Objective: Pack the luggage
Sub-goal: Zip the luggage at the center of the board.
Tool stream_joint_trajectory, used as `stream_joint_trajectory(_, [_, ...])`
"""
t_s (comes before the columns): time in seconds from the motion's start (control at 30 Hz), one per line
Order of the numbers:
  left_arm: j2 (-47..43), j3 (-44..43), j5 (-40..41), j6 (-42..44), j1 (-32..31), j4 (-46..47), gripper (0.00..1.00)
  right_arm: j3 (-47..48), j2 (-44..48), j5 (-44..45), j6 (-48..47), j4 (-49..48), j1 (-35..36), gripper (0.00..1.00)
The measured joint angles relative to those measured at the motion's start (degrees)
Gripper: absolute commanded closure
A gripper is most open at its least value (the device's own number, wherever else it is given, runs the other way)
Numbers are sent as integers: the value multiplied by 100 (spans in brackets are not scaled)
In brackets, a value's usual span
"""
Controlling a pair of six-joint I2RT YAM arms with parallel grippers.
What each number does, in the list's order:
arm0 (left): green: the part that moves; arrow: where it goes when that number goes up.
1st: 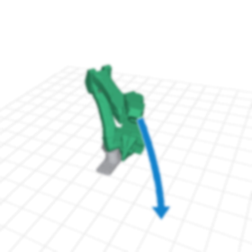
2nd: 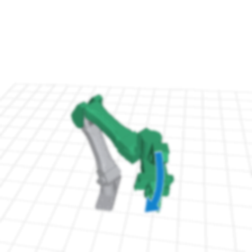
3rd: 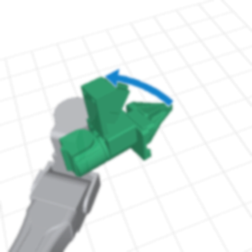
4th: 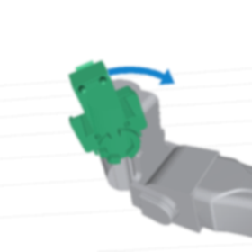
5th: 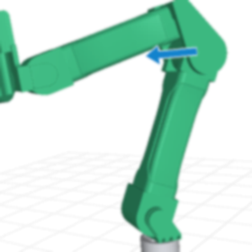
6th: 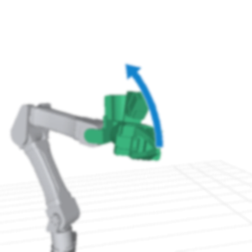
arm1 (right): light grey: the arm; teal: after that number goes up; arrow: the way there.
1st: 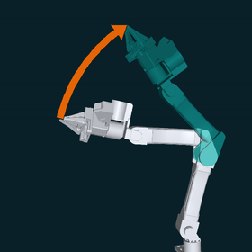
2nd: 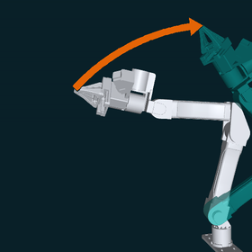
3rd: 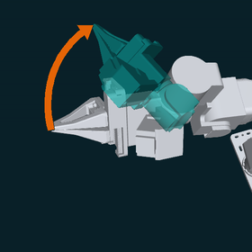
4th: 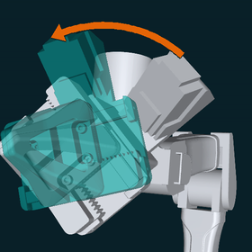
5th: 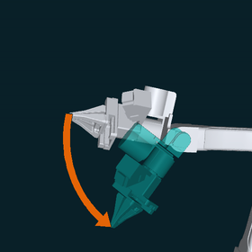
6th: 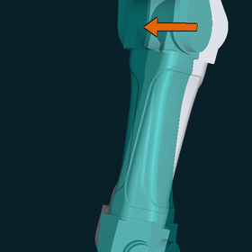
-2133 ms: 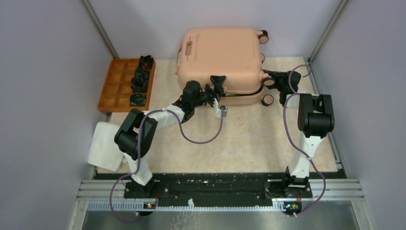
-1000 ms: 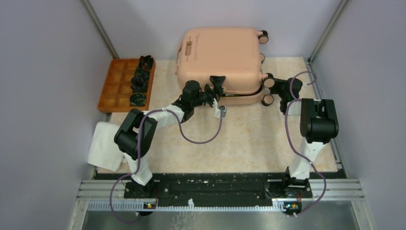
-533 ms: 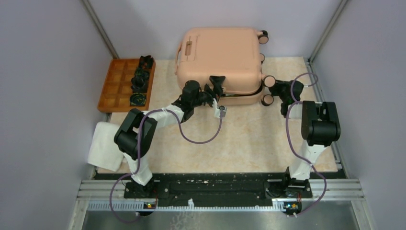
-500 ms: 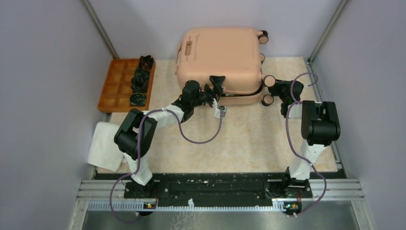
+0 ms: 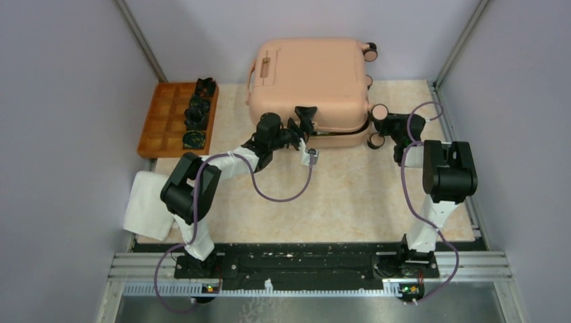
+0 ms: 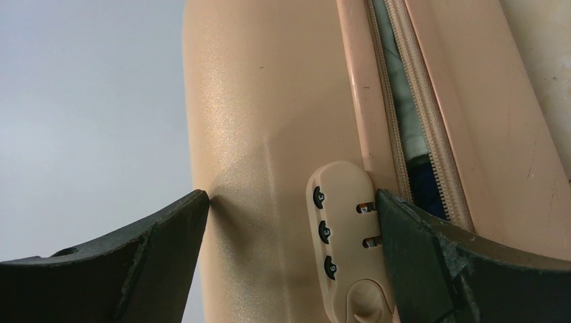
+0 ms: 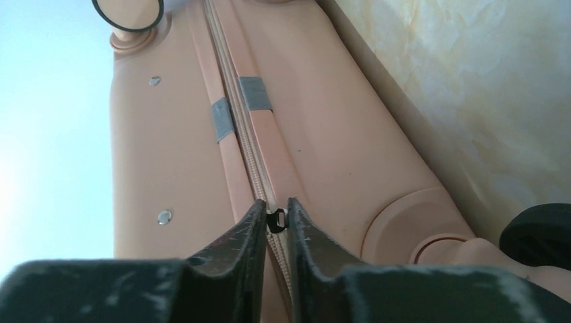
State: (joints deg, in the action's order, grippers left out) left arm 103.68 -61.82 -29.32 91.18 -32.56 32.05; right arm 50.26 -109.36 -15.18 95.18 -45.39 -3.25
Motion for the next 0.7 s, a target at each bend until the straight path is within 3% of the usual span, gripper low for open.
stream_joint_trajectory(0.07, [0,0,2,7,0,0,2,-9,0,-9,52,-28,0,100])
stream_joint_trajectory(0.53, [0,0,-2,24,2,-33,2,-275,33,31,192,-527,15,100])
stream_joint_trajectory(0.7, [0,0,-22,24,2,-26,2,-723,435,184,39,-616,72,100])
